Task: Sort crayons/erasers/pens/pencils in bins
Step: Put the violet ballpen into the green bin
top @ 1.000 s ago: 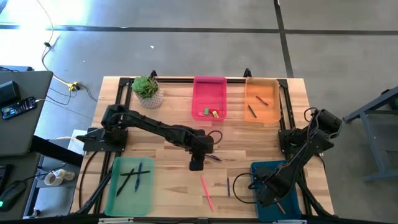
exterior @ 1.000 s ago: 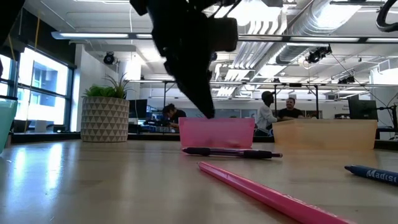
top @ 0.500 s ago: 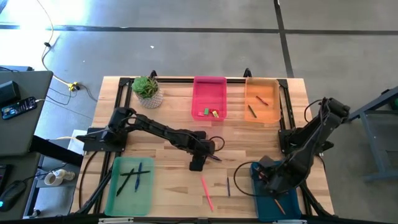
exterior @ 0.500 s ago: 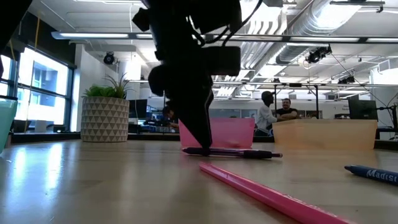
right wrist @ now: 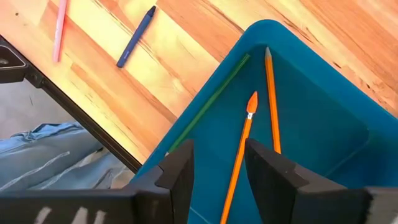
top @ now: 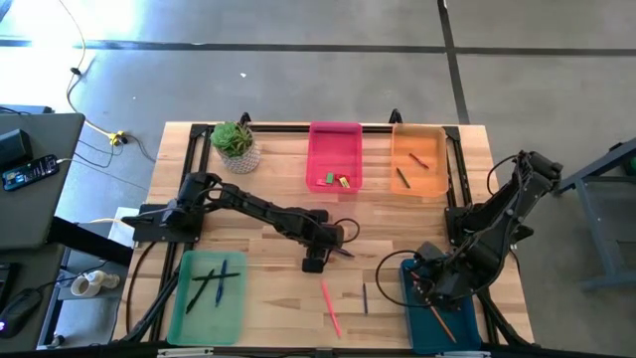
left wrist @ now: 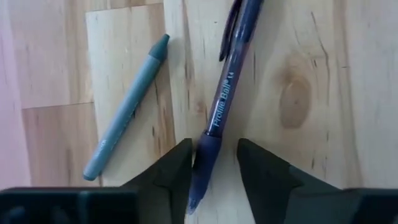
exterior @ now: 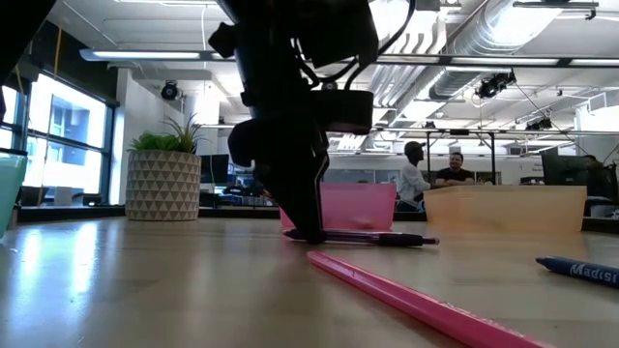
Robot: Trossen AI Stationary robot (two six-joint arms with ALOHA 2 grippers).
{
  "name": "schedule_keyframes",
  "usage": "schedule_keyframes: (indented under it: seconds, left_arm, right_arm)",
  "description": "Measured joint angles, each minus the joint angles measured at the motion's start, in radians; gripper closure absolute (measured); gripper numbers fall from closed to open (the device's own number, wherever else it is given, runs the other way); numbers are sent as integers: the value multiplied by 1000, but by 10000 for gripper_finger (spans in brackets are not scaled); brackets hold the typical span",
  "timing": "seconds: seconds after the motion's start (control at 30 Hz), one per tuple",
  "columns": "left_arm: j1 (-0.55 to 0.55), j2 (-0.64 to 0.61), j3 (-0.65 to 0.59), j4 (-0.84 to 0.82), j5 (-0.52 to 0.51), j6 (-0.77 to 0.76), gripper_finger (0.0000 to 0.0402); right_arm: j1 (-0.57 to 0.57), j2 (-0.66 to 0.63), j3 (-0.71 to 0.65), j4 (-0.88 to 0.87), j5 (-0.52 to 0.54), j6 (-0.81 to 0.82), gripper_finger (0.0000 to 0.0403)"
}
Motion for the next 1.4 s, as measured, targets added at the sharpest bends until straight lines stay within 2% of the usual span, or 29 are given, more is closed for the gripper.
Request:
schedule_keyframes:
  seconds: [0.23,0.33,0.67,0.87,1.4]
  left_arm:
    - [4,1,-1,-1,11,0,368]
    - [4,1,-1,-4,13,0,390]
    - [-1,-21,-5,-26,47,-51,389]
    - [-12,-60,-8,-113,52,-78,391]
    - [-106,-90,-6,-159,60,-159,391]
  right_arm:
    - [-5,0,0,0,2,-2,269]
    - [-6,0,0,4,24,-3,269]
    - [-26,0,45,14,126,-96,269]
    - [-63,0,70,11,176,-193,270]
    - [-174,-11,71,78,181,-424,270]
